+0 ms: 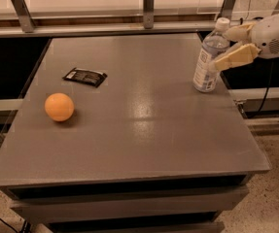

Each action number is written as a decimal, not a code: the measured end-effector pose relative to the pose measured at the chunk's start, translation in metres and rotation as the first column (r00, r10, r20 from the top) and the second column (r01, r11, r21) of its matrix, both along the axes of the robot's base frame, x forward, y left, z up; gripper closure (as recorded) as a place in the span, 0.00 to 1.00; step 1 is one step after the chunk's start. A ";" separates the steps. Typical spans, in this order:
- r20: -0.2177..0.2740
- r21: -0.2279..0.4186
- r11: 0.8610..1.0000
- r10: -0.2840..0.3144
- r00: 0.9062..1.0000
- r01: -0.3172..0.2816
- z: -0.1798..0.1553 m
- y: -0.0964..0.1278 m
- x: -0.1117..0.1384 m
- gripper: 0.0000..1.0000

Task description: Move blue plastic bottle near orange

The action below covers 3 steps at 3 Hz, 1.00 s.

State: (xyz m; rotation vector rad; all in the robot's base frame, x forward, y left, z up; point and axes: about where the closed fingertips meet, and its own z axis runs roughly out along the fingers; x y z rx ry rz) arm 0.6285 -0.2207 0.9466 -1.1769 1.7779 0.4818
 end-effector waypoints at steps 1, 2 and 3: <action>-0.016 0.027 0.999 0.042 0.999 -0.042 -0.009 0.019 0.002 0.42; -0.029 0.063 0.995 0.082 0.996 -0.080 -0.013 0.032 0.004 0.64; -0.003 0.104 0.981 0.164 0.986 -0.163 0.011 0.060 0.002 0.87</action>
Offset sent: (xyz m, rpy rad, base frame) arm 0.0053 0.0414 -0.0142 0.1066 0.0452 0.1211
